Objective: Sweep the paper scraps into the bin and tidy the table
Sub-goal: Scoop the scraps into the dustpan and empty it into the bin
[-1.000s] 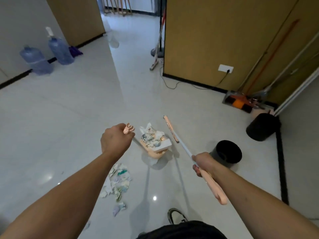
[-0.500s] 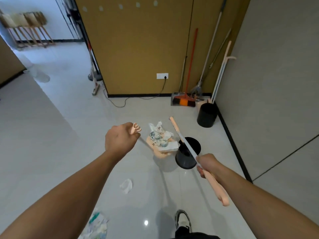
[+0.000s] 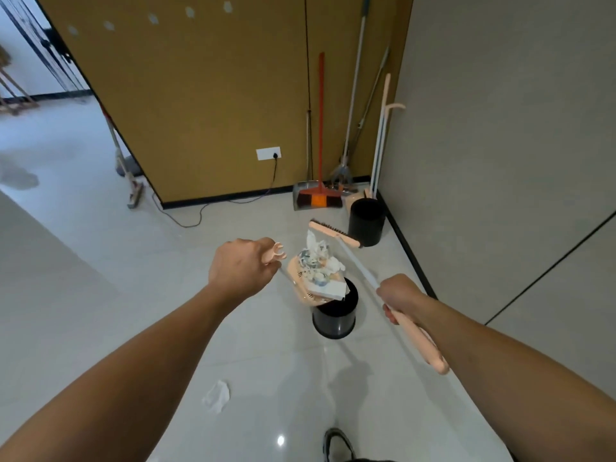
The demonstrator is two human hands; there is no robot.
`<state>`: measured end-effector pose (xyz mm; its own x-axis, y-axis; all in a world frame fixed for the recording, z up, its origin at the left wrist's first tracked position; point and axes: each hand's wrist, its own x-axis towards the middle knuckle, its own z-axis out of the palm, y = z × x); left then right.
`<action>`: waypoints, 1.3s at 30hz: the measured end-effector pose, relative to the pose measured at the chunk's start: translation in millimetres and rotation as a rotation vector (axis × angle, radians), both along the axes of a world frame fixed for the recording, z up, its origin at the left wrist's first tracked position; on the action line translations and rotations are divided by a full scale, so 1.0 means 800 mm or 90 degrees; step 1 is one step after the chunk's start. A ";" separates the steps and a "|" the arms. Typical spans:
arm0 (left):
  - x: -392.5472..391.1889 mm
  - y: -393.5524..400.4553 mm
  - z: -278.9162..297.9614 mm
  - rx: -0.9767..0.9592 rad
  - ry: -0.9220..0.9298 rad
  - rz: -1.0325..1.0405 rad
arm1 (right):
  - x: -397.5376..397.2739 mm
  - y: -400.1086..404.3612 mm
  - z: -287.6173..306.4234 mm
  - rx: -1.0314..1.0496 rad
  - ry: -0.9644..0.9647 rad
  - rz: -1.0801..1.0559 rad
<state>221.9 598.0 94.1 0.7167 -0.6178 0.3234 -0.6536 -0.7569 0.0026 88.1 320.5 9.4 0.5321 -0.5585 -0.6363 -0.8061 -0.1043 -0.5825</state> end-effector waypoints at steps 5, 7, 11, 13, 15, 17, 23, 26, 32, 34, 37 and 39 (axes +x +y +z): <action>0.021 -0.025 -0.001 0.003 0.002 -0.009 | -0.005 -0.003 0.001 -0.011 0.030 0.023; 0.032 -0.025 -0.004 0.001 0.001 -0.006 | -0.012 0.005 -0.002 -0.004 0.037 0.013; 0.056 -0.027 -0.008 -0.006 0.010 -0.002 | -0.028 0.028 -0.004 0.026 0.036 -0.021; 0.061 -0.024 -0.010 -0.008 0.010 -0.008 | -0.037 0.044 -0.004 0.043 0.040 -0.040; 0.066 -0.019 -0.012 -0.010 0.015 -0.020 | -0.048 0.059 -0.006 0.061 0.044 -0.060; 0.070 -0.014 -0.013 -0.006 0.016 -0.034 | -0.059 0.072 -0.008 0.075 0.049 -0.079; 0.075 -0.003 -0.017 0.008 0.005 -0.061 | -0.081 0.098 -0.011 0.080 0.035 -0.109; 0.075 -0.003 -0.019 0.020 0.004 -0.082 | -0.086 0.107 -0.010 0.099 0.027 -0.151; 0.076 -0.002 -0.013 0.068 -0.002 -0.150 | -0.090 0.119 -0.009 0.113 0.002 -0.236; 0.078 0.001 -0.009 0.087 0.004 -0.180 | -0.086 0.124 -0.008 0.117 -0.005 -0.257; 0.081 0.005 -0.003 0.094 0.007 -0.198 | -0.080 0.129 -0.009 0.119 0.002 -0.284; 0.083 0.008 -0.001 0.096 0.006 -0.203 | -0.076 0.131 -0.011 0.115 0.001 -0.284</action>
